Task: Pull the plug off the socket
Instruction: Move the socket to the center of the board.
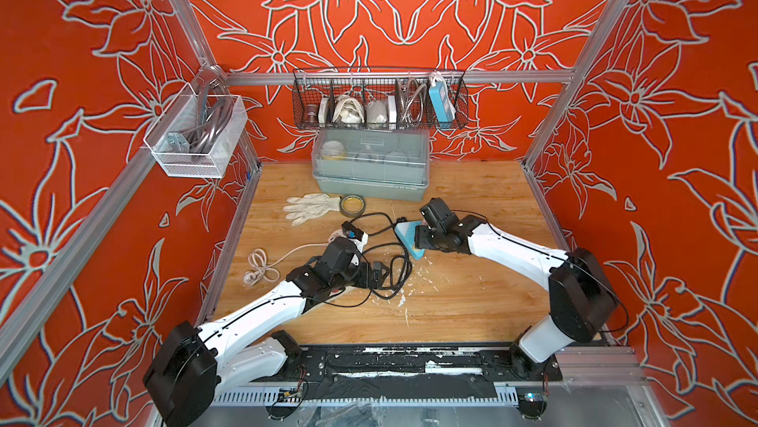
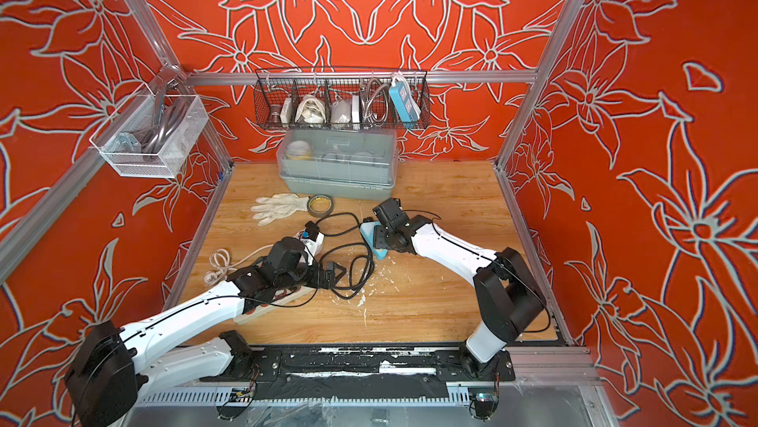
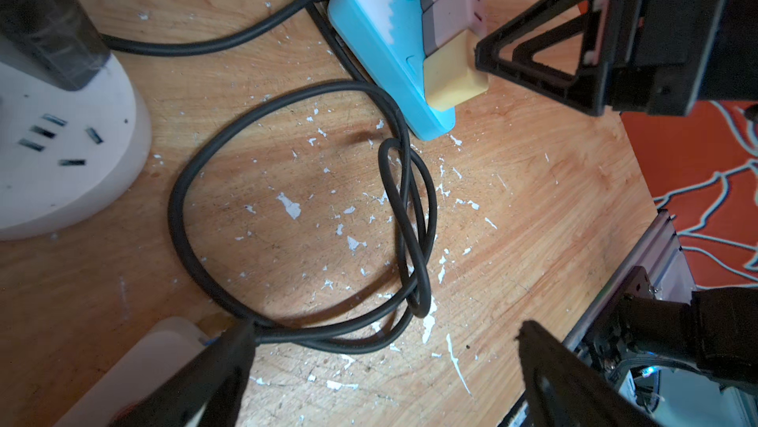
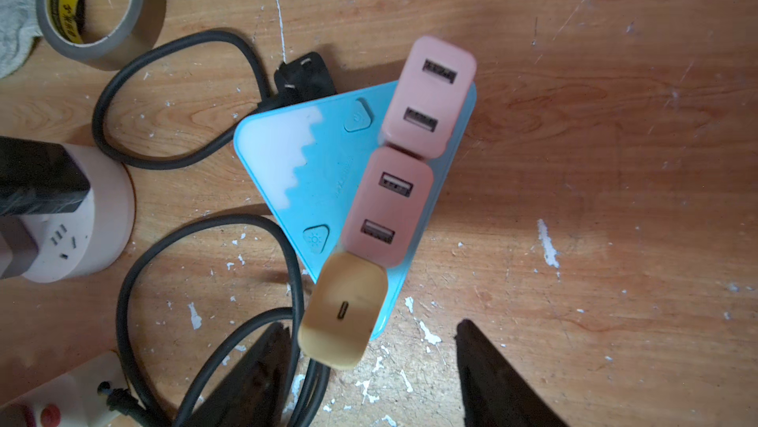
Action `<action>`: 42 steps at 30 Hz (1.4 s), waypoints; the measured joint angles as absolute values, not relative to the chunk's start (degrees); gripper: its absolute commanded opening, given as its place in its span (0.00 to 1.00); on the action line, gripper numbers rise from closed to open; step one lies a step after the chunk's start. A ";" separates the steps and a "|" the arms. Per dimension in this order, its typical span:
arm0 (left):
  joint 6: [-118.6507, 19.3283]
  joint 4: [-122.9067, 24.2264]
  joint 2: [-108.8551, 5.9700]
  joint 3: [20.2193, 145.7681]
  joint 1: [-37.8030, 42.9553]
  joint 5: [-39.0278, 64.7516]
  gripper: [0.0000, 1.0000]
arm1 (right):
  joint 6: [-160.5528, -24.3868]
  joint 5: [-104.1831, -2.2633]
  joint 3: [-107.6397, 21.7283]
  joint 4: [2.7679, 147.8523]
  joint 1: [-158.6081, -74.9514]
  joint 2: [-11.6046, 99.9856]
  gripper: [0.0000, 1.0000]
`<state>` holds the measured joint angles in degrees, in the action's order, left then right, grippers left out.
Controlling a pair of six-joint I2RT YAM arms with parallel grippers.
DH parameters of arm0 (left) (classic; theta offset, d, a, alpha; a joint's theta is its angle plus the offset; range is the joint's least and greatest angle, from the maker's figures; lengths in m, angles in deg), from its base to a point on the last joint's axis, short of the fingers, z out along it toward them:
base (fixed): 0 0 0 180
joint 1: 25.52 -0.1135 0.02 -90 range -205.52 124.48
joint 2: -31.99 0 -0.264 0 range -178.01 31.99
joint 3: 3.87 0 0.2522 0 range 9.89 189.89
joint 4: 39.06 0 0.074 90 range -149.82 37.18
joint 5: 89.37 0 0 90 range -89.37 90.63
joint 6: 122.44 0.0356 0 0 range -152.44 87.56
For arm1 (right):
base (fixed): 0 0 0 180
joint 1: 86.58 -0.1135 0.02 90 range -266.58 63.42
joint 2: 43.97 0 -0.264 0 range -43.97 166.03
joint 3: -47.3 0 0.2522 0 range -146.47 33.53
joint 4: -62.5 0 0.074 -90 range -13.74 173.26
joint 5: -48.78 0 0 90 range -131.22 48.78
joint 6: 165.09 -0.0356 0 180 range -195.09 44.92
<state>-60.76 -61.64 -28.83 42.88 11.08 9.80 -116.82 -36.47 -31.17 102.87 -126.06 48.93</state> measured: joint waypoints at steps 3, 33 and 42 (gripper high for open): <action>-61.59 -61.88 -29.35 43.21 11.25 8.67 0.91 | -117.00 -35.71 -32.75 102.81 -126.37 50.46 0.68; -68.41 -69.55 -79.91 89.18 3.82 17.98 0.59 | -110.37 -34.87 -28.24 105.32 -123.61 41.54 0.72; -68.28 -67.56 -80.96 89.11 0.34 21.89 0.56 | -109.04 -35.27 -23.72 102.87 -123.59 36.01 0.73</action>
<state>-68.28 -67.56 -80.96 89.11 0.34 21.89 -109.04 -35.27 -23.72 102.87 -123.59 36.01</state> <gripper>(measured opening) 0.564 0.733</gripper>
